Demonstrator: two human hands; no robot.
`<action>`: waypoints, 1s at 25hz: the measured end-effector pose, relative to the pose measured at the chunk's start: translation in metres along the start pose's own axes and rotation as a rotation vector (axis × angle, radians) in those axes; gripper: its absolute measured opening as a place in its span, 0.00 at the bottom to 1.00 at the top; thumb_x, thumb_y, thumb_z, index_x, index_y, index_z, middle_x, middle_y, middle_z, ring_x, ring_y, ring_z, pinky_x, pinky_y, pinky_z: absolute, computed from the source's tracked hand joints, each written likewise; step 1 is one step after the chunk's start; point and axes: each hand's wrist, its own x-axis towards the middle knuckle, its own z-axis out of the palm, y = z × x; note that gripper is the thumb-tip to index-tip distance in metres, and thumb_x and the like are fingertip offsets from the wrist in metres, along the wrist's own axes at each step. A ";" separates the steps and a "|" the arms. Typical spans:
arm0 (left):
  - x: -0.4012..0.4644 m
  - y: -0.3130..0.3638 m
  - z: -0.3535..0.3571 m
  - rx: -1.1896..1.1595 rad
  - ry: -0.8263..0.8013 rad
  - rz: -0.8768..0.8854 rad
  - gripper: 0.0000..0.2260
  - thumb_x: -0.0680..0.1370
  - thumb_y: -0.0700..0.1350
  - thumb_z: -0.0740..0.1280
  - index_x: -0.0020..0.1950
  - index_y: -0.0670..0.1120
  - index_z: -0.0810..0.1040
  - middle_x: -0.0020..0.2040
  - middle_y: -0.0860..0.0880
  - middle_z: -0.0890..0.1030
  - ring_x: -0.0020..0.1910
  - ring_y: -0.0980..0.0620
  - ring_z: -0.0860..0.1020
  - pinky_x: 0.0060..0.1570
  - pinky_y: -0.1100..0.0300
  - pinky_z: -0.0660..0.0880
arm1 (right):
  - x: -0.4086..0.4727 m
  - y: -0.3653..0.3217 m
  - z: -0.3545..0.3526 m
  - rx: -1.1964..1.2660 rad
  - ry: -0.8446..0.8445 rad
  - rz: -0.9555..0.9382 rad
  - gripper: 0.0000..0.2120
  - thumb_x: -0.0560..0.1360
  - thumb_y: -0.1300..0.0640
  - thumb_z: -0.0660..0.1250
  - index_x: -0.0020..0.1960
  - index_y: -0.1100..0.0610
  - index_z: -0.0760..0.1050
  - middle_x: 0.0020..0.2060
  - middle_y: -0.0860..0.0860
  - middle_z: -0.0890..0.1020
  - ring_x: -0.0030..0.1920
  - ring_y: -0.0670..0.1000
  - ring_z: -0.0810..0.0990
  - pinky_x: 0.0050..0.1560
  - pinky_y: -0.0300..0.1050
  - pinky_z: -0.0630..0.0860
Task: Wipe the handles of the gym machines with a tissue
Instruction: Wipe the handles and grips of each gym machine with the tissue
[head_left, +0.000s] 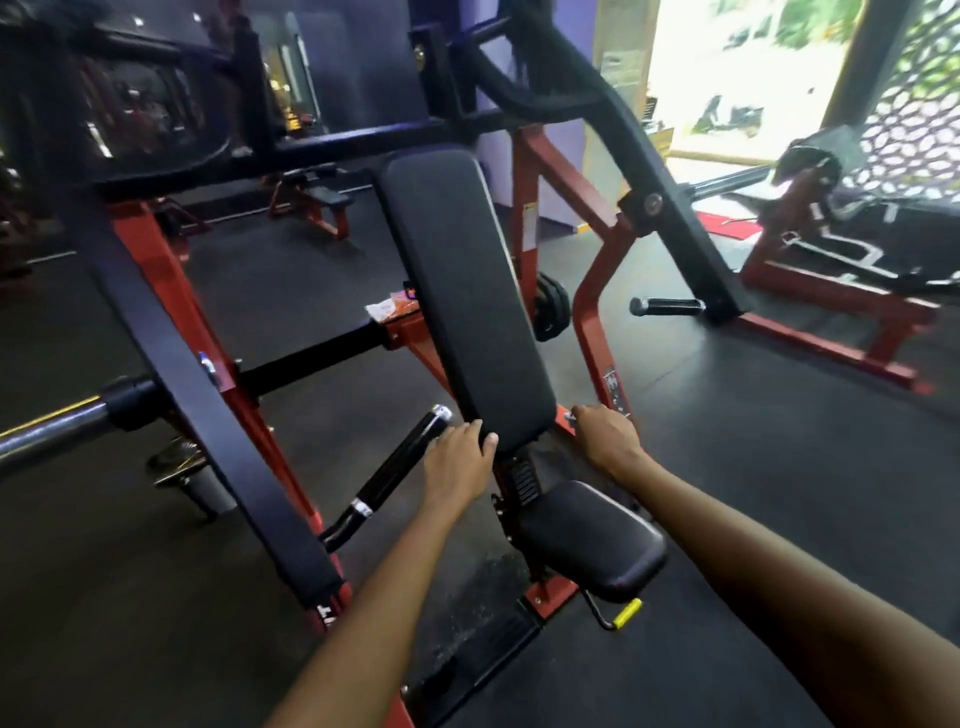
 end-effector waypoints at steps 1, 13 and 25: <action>0.004 0.015 0.003 0.013 -0.036 0.024 0.21 0.83 0.54 0.54 0.73 0.45 0.69 0.69 0.45 0.74 0.68 0.45 0.72 0.64 0.52 0.67 | -0.003 0.012 -0.006 -0.026 0.016 0.027 0.11 0.79 0.59 0.56 0.57 0.60 0.74 0.52 0.60 0.81 0.52 0.62 0.79 0.49 0.52 0.74; 0.045 0.177 0.052 -0.021 -0.187 0.208 0.19 0.83 0.55 0.54 0.66 0.46 0.75 0.62 0.44 0.79 0.62 0.44 0.76 0.59 0.52 0.70 | -0.039 0.158 -0.050 0.045 0.073 0.290 0.12 0.77 0.59 0.57 0.52 0.61 0.78 0.48 0.61 0.82 0.48 0.63 0.80 0.43 0.49 0.74; 0.125 0.259 0.109 -0.106 -0.148 0.312 0.23 0.84 0.55 0.54 0.75 0.45 0.66 0.73 0.47 0.69 0.73 0.50 0.66 0.70 0.53 0.64 | 0.023 0.269 -0.042 0.194 0.109 0.324 0.12 0.78 0.57 0.58 0.52 0.58 0.79 0.47 0.59 0.83 0.48 0.62 0.80 0.43 0.49 0.74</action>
